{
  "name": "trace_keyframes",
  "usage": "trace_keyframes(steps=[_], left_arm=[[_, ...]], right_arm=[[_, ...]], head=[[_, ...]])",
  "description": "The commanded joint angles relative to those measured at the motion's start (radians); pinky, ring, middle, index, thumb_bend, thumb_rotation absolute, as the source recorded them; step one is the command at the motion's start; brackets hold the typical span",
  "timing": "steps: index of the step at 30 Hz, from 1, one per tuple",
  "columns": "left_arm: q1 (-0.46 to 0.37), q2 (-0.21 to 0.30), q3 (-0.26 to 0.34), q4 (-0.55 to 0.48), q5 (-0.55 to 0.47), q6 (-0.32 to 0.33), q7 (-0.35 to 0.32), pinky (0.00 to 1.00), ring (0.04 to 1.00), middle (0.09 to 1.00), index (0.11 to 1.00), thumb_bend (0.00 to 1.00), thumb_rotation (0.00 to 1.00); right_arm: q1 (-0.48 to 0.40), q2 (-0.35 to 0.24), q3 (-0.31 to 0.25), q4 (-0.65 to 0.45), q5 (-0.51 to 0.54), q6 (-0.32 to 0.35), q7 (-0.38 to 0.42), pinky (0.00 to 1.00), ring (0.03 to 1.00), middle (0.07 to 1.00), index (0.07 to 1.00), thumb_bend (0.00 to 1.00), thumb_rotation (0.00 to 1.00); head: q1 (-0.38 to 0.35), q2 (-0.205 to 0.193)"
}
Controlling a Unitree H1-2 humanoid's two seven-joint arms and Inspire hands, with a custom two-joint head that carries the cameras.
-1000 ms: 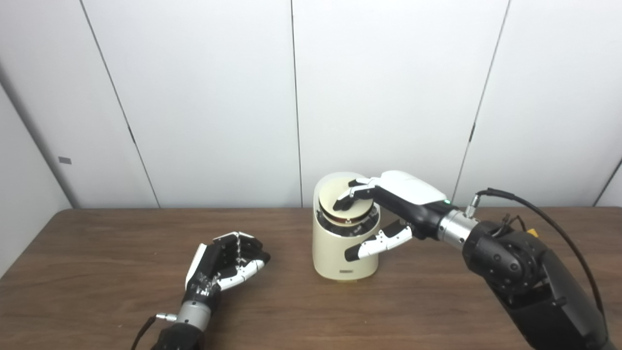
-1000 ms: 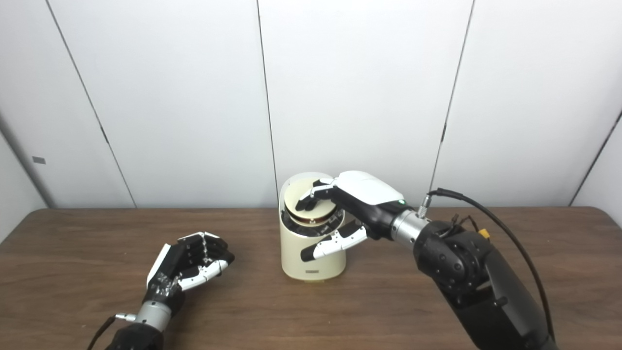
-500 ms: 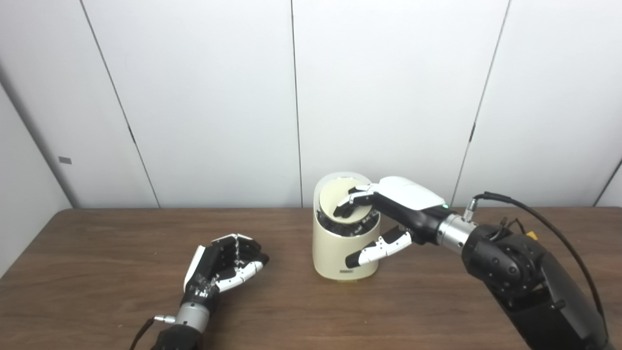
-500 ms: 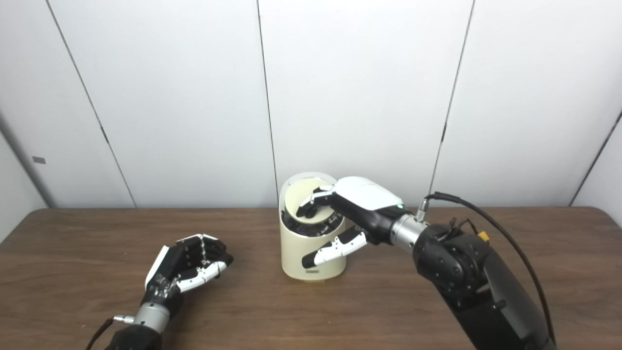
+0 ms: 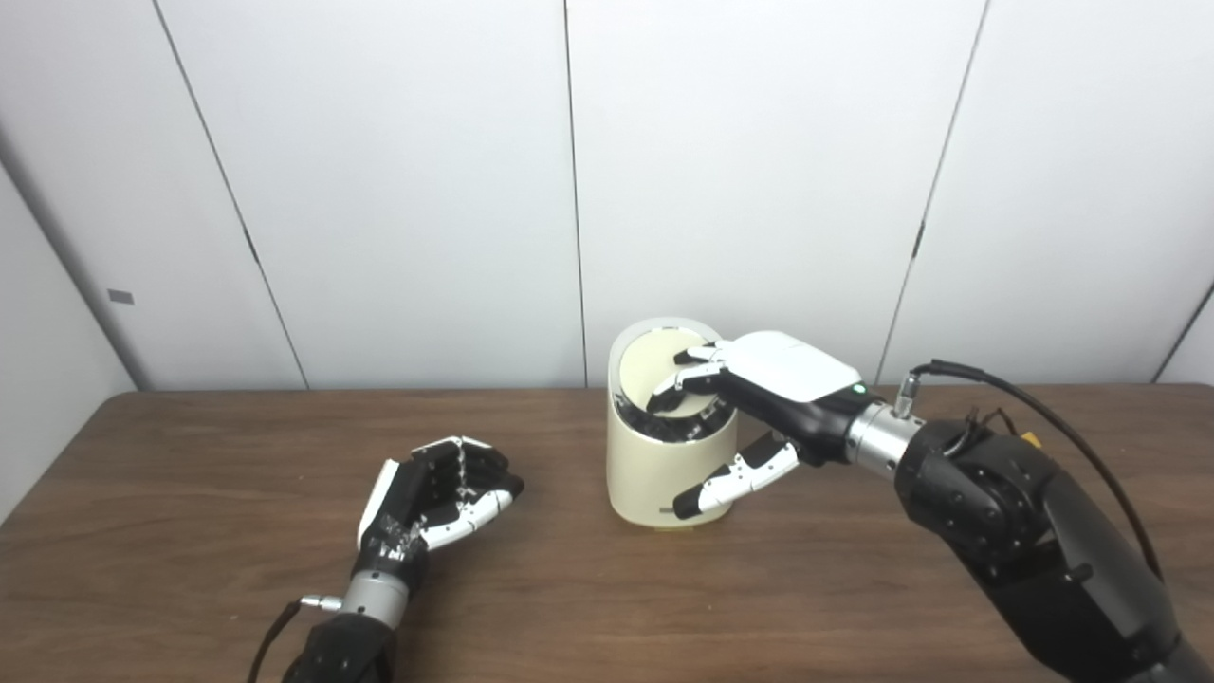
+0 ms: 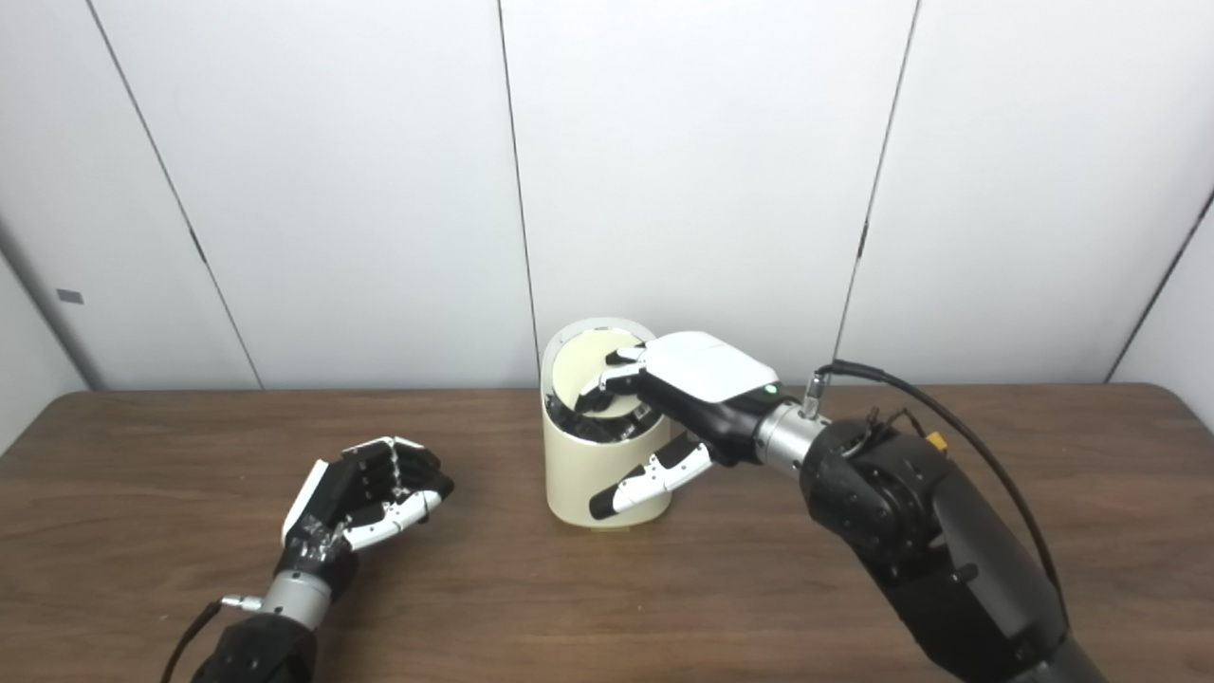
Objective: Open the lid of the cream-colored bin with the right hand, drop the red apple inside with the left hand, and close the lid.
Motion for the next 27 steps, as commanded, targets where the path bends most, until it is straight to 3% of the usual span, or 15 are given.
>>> trace_keyframes(steps=[1,9,12,15,24,27], left_arm=[[-0.019,0.004,0.005,-0.042,0.000,-0.007,0.009,0.35,0.510,0.502,0.491,0.52,0.00],[-0.022,0.005,0.004,-0.037,0.000,-0.012,0.007,0.34,0.499,0.497,0.495,0.52,0.00],[-0.026,0.007,0.003,-0.027,0.004,-0.024,0.007,0.34,0.494,0.495,0.496,0.52,0.00],[-0.028,0.006,0.004,-0.023,0.003,-0.028,0.008,0.33,0.482,0.492,0.499,0.52,0.00],[-0.029,0.009,0.002,-0.021,-0.002,-0.034,-0.001,0.33,0.484,0.492,0.499,0.52,0.00],[-0.029,0.007,0.002,-0.025,0.000,-0.025,0.003,0.34,0.504,0.497,0.495,0.52,0.00]], right_arm=[[-0.012,-0.017,0.015,0.015,0.006,-0.003,0.046,0.95,0.931,0.755,0.759,0.71,0.66],[-0.012,-0.003,-0.039,-0.054,0.076,0.042,0.032,0.99,0.930,0.748,0.759,0.68,0.63],[-0.020,0.001,-0.071,-0.067,0.119,0.039,0.014,0.90,0.932,0.762,0.770,0.66,0.61],[-0.028,-0.002,-0.088,-0.075,0.156,0.049,0.023,0.82,0.984,0.847,0.831,0.63,0.60],[0.009,-0.013,-0.116,-0.087,0.156,0.020,-0.008,0.91,1.000,0.902,0.925,0.69,0.54],[0.036,-0.019,-0.126,-0.100,0.150,0.019,-0.018,0.90,0.993,0.907,0.942,0.72,0.53]], head=[[0.001,0.000],[-0.001,-0.001],[-0.001,-0.004],[-0.003,-0.005],[-0.001,-0.006],[-0.001,-0.006]])
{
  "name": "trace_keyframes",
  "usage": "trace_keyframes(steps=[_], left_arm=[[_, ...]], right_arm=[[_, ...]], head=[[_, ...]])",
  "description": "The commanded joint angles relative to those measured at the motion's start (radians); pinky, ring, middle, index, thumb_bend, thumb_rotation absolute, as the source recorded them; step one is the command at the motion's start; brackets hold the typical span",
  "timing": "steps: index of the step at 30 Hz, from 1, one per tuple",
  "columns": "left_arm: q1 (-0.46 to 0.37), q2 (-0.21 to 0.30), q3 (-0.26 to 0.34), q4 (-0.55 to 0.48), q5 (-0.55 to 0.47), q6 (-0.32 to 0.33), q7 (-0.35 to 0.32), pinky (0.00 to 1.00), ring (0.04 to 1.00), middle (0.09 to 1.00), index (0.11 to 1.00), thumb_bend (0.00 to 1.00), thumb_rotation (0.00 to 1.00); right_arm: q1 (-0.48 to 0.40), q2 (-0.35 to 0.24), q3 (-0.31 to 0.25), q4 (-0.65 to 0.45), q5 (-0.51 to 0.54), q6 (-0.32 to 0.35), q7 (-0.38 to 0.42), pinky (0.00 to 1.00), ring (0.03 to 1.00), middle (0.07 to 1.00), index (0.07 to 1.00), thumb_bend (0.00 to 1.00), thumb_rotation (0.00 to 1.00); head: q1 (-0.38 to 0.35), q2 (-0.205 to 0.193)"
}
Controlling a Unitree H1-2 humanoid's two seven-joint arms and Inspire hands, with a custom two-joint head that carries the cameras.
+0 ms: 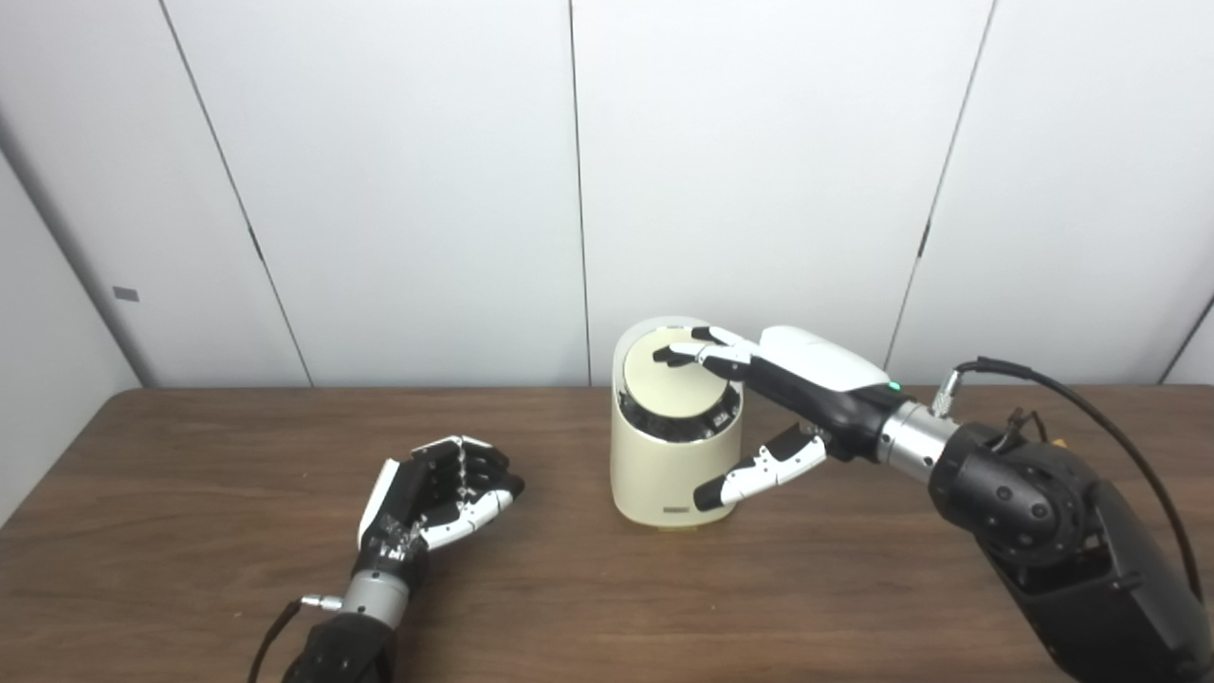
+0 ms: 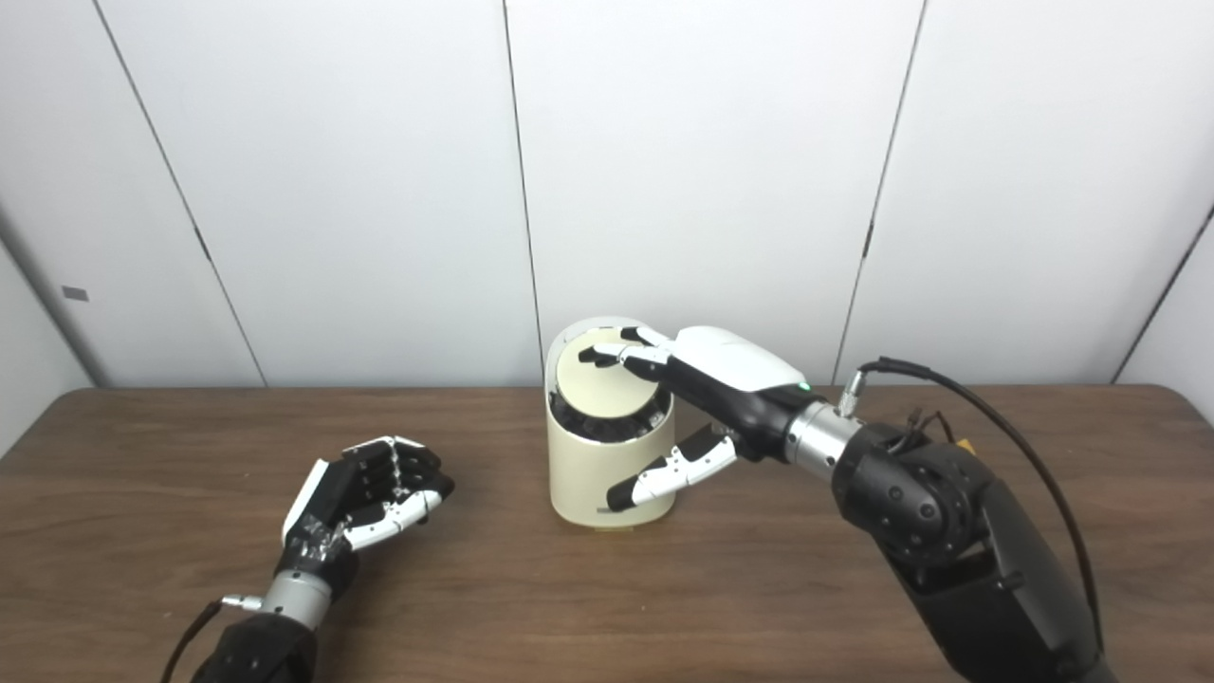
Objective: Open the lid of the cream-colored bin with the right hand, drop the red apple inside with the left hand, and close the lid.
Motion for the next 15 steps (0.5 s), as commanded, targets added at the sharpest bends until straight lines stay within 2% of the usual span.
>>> trace_keyframes(steps=[1,3,5,7,12,15], left_arm=[[-0.029,0.007,0.003,-0.026,0.000,-0.021,0.004,0.35,0.512,0.499,0.493,0.52,0.00],[-0.029,0.011,0.000,-0.026,0.007,-0.025,0.004,0.35,0.516,0.500,0.492,0.52,0.00],[-0.030,0.009,0.002,-0.026,0.001,-0.022,0.003,0.35,0.509,0.499,0.493,0.52,0.00],[-0.031,0.009,0.001,-0.024,0.000,-0.027,0.001,0.35,0.503,0.498,0.494,0.52,0.00],[-0.030,0.010,-0.001,-0.030,0.000,-0.027,-0.001,0.35,0.501,0.497,0.495,0.52,0.00],[-0.033,0.009,0.005,-0.030,-0.017,-0.025,-0.009,0.34,0.502,0.496,0.496,0.52,0.00]], right_arm=[[0.003,-0.009,-0.037,-0.048,0.001,-0.011,-0.046,0.89,0.986,0.908,0.944,0.73,0.50],[0.039,0.010,-0.065,-0.060,0.010,0.011,-0.074,0.86,0.956,0.909,0.933,0.74,0.40],[0.076,0.035,-0.101,-0.054,0.040,0.016,-0.113,0.79,0.909,0.915,0.919,0.74,0.31],[0.106,0.052,-0.130,-0.043,0.059,0.024,-0.139,0.76,0.891,0.924,0.922,0.72,0.25],[0.162,0.074,-0.183,-0.022,0.107,0.043,-0.172,0.75,0.871,0.928,0.941,0.72,0.26],[0.202,0.086,-0.209,0.011,0.123,0.021,-0.222,0.71,0.863,0.920,0.941,0.75,0.26]], head=[[0.001,0.001],[0.001,0.001],[-0.002,-0.001],[-0.002,-0.001],[-0.002,-0.002],[-0.002,-0.004]])
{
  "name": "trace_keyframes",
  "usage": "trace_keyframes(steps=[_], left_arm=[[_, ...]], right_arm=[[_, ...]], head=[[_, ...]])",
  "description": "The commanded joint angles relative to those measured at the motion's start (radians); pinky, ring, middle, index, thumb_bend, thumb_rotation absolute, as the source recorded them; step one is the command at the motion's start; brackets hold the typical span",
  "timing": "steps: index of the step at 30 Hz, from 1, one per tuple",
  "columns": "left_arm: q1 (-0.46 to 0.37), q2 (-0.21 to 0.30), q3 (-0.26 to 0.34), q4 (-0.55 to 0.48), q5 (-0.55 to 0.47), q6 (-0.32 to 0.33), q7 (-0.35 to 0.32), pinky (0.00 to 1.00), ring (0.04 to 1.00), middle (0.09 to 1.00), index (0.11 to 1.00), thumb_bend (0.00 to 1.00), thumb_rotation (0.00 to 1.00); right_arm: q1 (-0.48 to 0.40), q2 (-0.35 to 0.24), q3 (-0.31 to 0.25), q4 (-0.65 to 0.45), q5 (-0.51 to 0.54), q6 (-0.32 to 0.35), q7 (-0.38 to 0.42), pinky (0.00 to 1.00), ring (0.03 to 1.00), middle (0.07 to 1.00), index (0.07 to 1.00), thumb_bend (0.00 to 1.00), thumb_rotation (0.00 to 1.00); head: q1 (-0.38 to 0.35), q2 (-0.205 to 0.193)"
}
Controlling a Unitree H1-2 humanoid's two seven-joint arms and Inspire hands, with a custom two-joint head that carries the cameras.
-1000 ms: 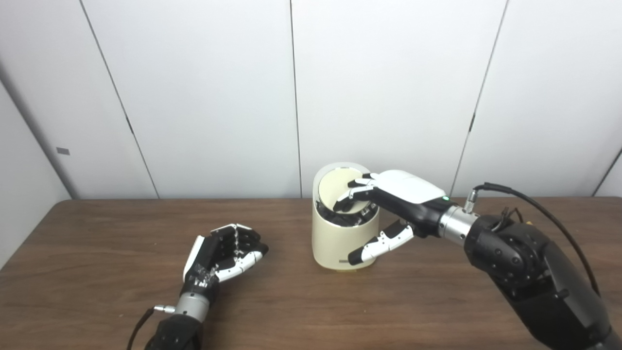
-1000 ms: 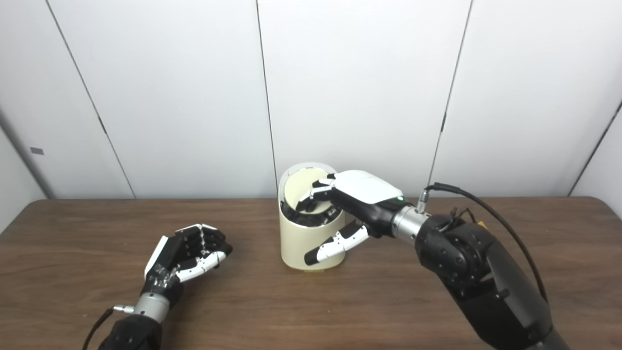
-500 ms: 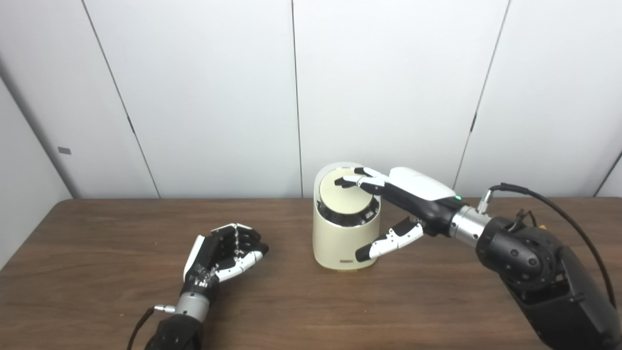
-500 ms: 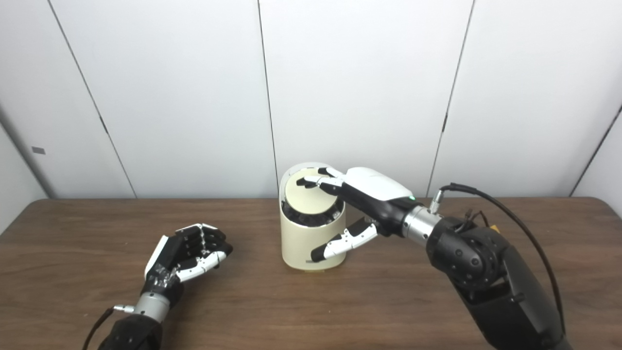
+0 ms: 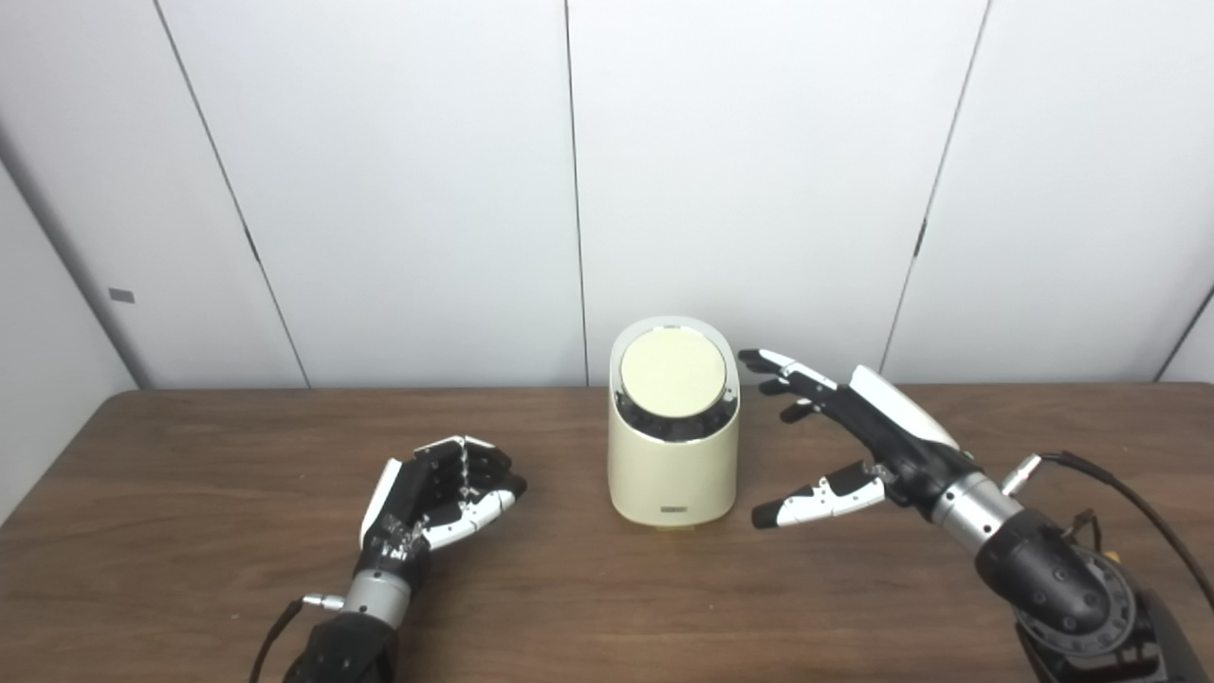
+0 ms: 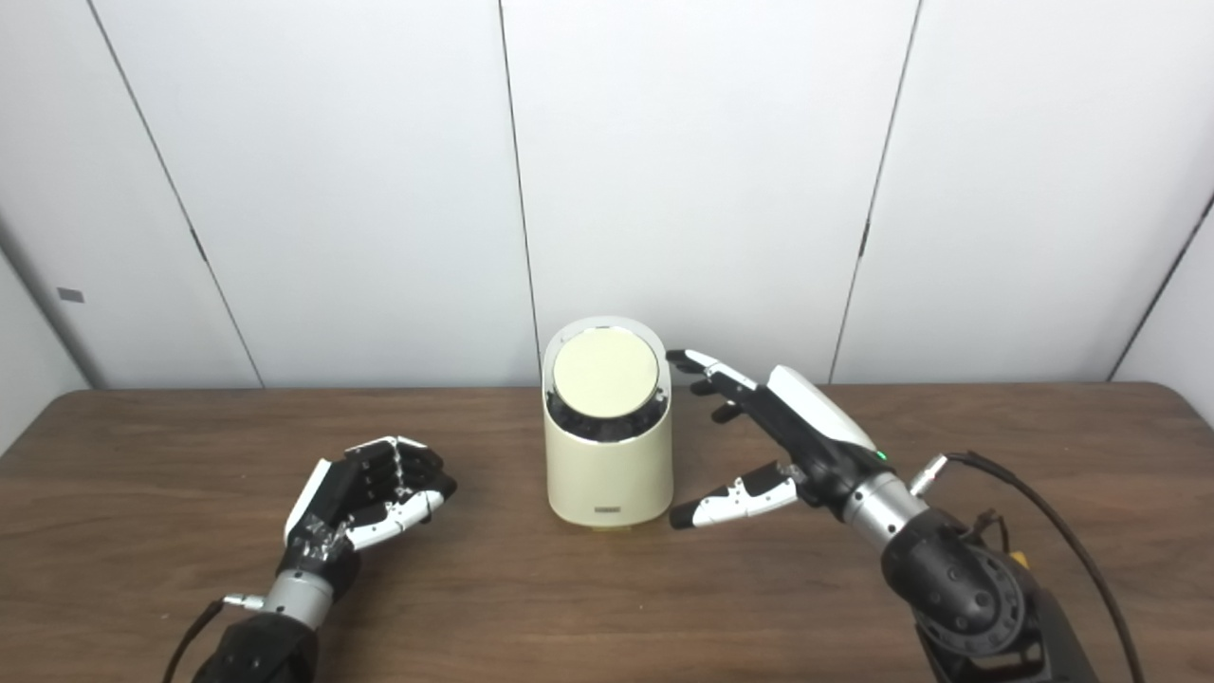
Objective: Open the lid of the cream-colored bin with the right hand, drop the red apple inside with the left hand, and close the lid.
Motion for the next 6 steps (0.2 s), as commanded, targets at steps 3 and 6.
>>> trace_keyframes(steps=[3,6], left_arm=[[-0.034,0.011,0.007,-0.029,-0.015,-0.030,-0.007,0.34,0.497,0.496,0.496,0.52,0.00],[-0.035,0.012,0.009,-0.031,-0.012,-0.027,-0.007,0.33,0.490,0.495,0.497,0.52,0.00]], right_arm=[[0.011,0.011,-0.035,0.032,0.025,-0.035,-0.085,0.69,0.853,0.913,0.934,0.75,0.21],[0.027,0.015,-0.051,0.073,0.048,-0.051,-0.117,0.70,0.861,0.918,0.936,0.74,0.21]], head=[[0.002,0.001],[-0.001,0.000]])
